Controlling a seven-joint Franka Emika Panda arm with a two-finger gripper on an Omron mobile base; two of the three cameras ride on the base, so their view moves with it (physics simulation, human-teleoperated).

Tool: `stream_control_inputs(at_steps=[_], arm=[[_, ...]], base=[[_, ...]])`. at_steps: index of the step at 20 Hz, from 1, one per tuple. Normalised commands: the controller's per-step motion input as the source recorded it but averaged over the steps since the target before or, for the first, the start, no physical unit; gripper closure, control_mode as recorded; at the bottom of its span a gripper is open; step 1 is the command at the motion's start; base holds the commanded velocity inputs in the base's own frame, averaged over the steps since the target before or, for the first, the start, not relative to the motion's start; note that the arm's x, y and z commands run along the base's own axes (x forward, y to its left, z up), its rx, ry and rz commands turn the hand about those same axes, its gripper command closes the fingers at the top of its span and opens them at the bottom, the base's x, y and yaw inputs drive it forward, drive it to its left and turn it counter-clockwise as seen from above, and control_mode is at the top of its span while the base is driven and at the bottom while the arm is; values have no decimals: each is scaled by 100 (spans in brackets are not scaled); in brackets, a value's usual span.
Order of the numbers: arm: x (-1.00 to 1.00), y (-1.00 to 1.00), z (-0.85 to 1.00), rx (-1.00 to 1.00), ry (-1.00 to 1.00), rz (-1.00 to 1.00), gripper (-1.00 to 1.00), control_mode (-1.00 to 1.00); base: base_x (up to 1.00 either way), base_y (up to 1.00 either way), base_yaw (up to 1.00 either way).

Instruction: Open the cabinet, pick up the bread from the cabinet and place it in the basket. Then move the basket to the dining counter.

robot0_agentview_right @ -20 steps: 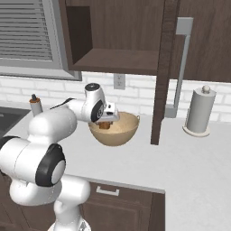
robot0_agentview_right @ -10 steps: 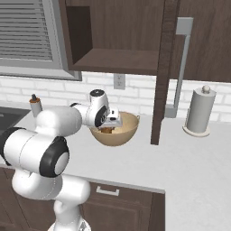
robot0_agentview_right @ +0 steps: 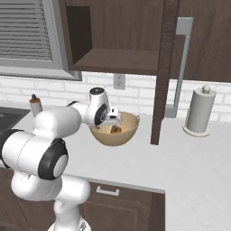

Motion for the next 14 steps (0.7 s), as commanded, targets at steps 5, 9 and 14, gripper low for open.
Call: stream_control_inputs(at_steps=[5,9,14], arm=[[-7,20,97,-2,1,0,-100,-100],[-52,72,38,-10,0,2,-100,-100],[-34,64,-18,-23,4,12,-100,-100]], base=[[0,0,0],[0,0,0],[0,0,0]])
